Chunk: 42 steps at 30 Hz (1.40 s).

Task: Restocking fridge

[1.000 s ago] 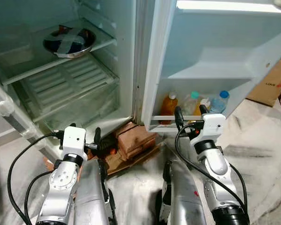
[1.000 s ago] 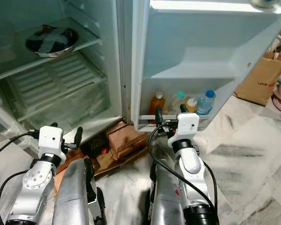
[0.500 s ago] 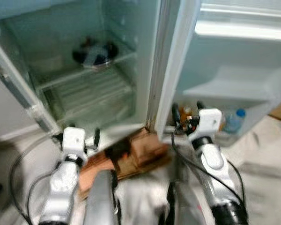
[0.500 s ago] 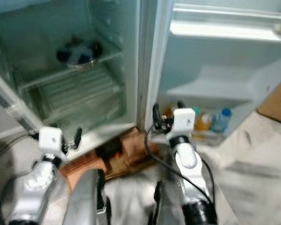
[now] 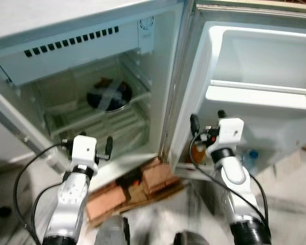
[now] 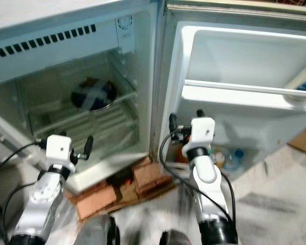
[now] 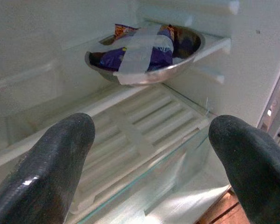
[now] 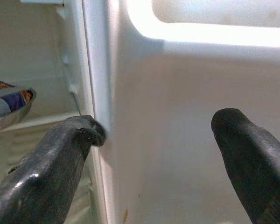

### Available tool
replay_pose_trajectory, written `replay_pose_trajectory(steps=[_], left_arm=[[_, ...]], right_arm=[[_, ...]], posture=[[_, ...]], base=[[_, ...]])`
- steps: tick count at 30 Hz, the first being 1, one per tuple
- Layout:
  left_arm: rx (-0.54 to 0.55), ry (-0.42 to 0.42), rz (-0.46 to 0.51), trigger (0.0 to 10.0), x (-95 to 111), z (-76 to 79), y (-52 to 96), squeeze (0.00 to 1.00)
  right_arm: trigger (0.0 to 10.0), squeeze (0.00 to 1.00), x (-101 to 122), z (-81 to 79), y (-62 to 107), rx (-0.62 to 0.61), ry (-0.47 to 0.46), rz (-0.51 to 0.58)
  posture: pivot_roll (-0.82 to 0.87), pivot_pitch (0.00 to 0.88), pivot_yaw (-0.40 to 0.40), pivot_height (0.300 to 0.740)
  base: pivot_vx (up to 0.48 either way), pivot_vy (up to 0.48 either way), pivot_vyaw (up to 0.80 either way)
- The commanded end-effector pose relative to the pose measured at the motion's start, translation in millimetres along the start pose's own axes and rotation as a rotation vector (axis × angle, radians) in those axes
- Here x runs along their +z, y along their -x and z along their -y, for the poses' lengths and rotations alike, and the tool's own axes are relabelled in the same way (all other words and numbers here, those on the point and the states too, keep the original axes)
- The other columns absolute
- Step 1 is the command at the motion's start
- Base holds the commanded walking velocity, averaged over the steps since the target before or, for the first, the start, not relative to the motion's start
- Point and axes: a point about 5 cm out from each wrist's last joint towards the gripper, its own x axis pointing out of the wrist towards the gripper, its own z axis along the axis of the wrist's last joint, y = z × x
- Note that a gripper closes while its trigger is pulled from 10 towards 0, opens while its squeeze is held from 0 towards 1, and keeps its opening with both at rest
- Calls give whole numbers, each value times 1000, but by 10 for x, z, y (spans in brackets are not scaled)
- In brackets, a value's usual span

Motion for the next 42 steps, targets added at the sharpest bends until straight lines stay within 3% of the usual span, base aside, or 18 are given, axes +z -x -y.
replay_pose_trajectory(steps=[1, 7, 18, 42], left_arm=[[14, -2, -32, 10000, -68, -1, 21, 0], [26, -19, -79, 10000, -144, 16, 27, 0], [10, -44, -74, 10000, -138, 43, 6, 0], [-6, -70, -78, 10000, -150, 46, -16, 0]], right_arm=[[10000, 0, 16, 33, 6, -20, 5, 3], [10000, 0, -109, 42, 43, -50, -9, -68], [10000, 0, -152, 35, 36, -45, -28, -100], [10000, 0, -148, -68, 28, 41, -15, -82]], posture=[[45, 57, -36, 740], [41, 60, -38, 740], [39, 61, -34, 740], [40, 62, -27, 740]], base=[[0, 0, 0], [0, -202, 0], [0, -363, 0], [0, -464, 0]])
